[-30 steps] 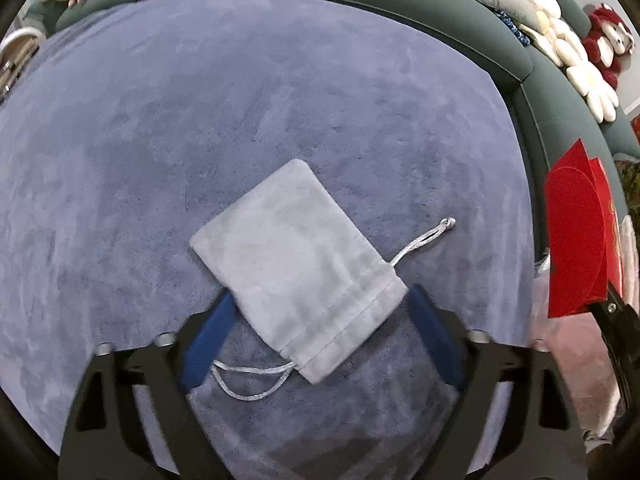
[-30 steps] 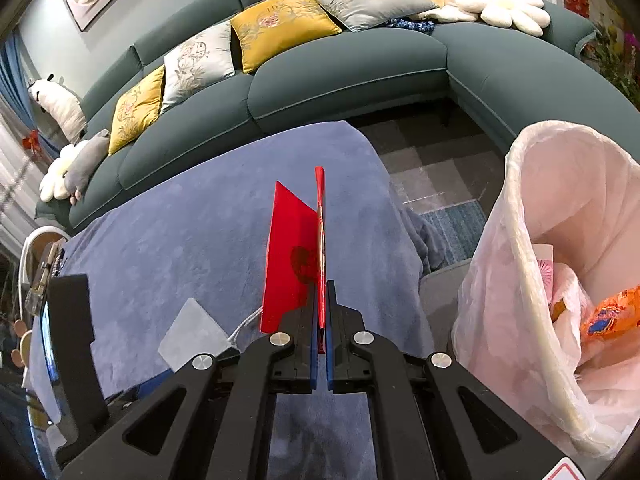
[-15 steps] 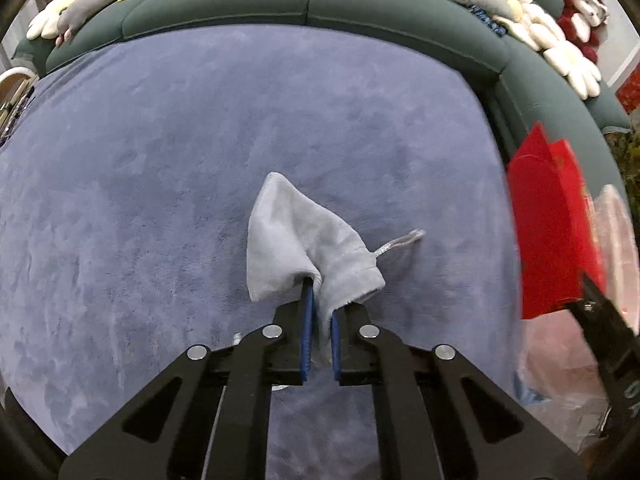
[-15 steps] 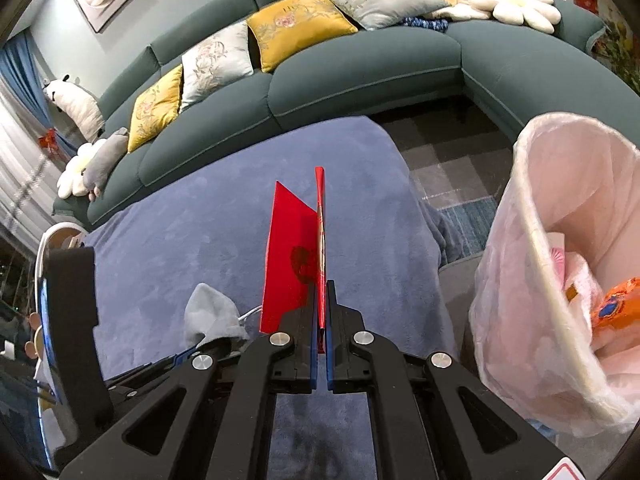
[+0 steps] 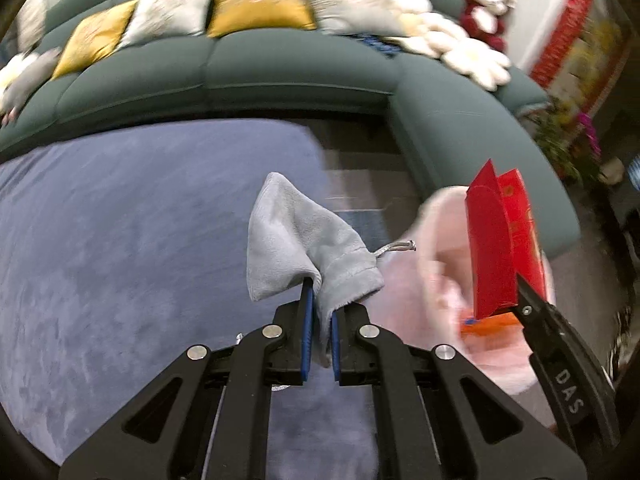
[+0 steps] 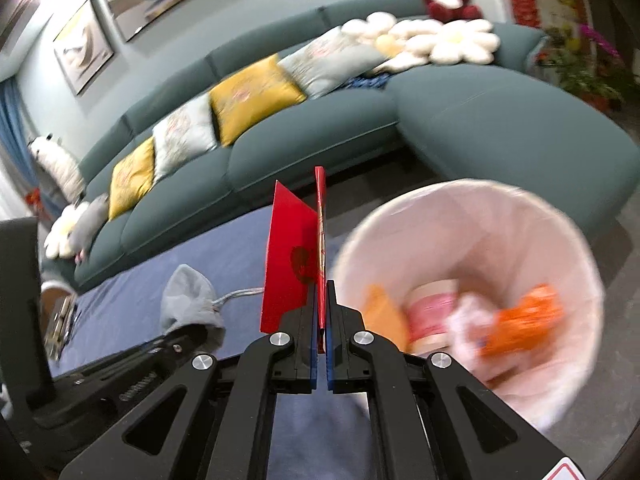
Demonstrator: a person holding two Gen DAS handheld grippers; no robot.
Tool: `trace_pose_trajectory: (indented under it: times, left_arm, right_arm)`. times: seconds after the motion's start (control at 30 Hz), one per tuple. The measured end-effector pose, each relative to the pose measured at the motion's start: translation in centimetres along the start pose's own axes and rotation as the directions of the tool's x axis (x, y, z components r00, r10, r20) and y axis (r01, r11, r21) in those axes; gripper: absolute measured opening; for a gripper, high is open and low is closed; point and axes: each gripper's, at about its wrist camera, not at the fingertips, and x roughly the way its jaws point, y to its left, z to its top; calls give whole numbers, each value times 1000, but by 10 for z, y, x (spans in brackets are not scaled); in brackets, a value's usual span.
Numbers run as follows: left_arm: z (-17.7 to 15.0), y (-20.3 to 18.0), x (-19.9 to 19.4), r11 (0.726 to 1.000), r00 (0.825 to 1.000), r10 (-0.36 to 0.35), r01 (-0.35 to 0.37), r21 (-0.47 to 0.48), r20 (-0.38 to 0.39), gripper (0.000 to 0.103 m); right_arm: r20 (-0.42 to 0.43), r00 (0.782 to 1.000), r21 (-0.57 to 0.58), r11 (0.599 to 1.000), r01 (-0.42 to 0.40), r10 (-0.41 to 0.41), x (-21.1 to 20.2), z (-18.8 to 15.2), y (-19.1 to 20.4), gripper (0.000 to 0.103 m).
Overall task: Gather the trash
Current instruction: 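Carry the red packet and grey pouch over the white bin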
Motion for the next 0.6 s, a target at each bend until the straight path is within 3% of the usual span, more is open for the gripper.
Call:
trace_pose_trajectory:
  times: [0.3,0.6]
  left_arm:
    - [6,-98,10,978,994,-108,111,174,-31,7]
    - [9,-134,30,961,988,-144,154,231,-60,10]
  right_arm:
    - [37,992,75,990,116,-119,-38,5,-79,3]
    - [23,991,108,986,129,-132,-35,2,-104,5]
